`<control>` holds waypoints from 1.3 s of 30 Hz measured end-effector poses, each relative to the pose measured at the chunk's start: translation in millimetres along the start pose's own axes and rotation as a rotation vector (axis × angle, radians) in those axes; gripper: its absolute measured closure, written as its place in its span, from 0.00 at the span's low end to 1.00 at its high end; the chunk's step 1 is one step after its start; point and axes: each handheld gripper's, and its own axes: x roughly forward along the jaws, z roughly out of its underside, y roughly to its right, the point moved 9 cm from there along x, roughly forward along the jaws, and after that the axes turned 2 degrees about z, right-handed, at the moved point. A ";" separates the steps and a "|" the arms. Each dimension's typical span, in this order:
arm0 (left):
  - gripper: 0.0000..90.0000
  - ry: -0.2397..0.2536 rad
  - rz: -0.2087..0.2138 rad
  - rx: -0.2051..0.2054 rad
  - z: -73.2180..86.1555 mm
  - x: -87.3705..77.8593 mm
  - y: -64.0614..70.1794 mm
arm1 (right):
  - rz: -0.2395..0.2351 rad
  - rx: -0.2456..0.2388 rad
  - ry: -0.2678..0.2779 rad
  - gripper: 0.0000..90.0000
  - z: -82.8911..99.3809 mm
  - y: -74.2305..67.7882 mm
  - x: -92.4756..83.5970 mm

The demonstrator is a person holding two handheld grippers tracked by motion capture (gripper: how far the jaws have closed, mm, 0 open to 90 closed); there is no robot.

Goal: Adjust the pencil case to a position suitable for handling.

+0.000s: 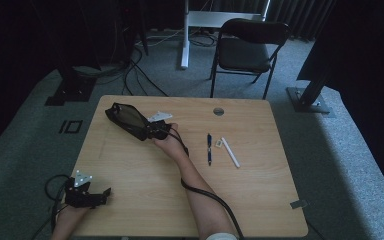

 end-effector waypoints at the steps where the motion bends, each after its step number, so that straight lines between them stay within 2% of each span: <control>1: 0.00 0.000 0.000 0.000 0.0 0.0 0.0 | 0.000 -0.003 -0.004 0.81 0.4 -0.2 -0.3; 11: 0.00 0.000 0.001 -0.001 0.1 0.0 0.1 | -0.009 0.004 -0.008 0.81 4.9 -3.7 -7.3; 23: 0.00 0.000 0.000 -0.001 0.0 0.0 0.1 | -0.012 -0.014 -0.013 0.81 10.6 -7.0 -17.0; 39: 0.00 0.000 0.000 -0.001 0.0 0.0 0.1 | -0.023 0.022 0.008 0.81 24.4 -8.2 -37.7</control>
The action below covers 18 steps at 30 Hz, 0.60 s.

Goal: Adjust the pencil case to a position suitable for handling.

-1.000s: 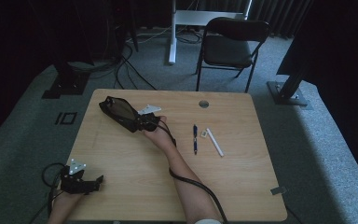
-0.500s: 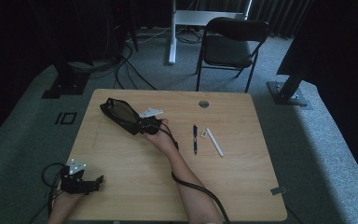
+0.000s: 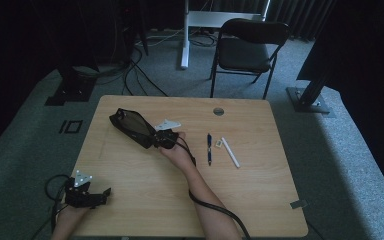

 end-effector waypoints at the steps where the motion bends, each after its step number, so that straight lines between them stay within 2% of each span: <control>1: 0.00 0.000 0.000 0.000 0.0 0.0 0.0 | -0.003 0.003 -0.002 0.81 1.6 -0.4 -1.5; 18: 0.00 0.000 0.000 0.000 0.0 0.0 0.0 | -0.013 0.001 0.004 0.81 17.8 -1.7 -31.3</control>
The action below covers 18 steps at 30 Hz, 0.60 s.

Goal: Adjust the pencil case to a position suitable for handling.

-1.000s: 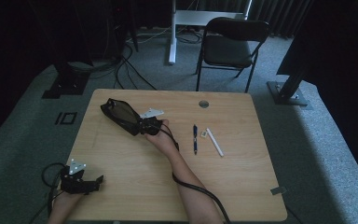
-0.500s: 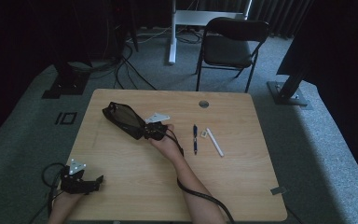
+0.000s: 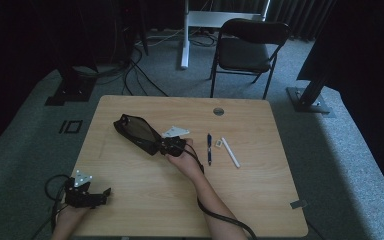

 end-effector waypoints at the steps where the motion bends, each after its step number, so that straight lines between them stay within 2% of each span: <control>1: 0.00 0.000 0.000 0.000 0.0 0.0 0.0 | 0.001 0.002 0.000 0.81 0.7 0.5 -1.5; 18: 0.00 0.000 0.000 0.000 0.0 0.0 0.0 | -0.003 -0.013 0.030 0.81 17.7 -5.0 -36.1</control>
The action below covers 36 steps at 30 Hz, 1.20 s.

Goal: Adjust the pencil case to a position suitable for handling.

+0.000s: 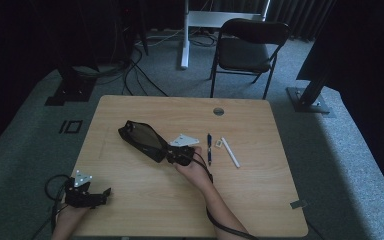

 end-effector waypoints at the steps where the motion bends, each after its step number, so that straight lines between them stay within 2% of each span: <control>1: 0.00 0.000 0.000 0.000 0.0 0.0 0.0 | 0.000 0.000 0.000 0.81 0.0 0.0 0.0; 4: 0.00 0.000 0.000 0.000 0.0 0.0 0.0 | -0.014 0.023 0.012 0.81 5.5 -0.7 -10.5; 22: 0.00 0.000 0.000 0.000 0.0 0.0 0.0 | 0.016 0.015 0.006 0.81 35.4 7.5 -49.8; 35: 0.00 0.000 0.000 0.000 0.0 0.0 0.0 | 0.019 -0.005 0.003 0.81 46.5 8.5 -75.3; 36: 0.00 0.000 0.000 0.000 0.0 0.0 0.0 | 0.025 -0.011 0.002 0.81 49.0 9.6 -81.3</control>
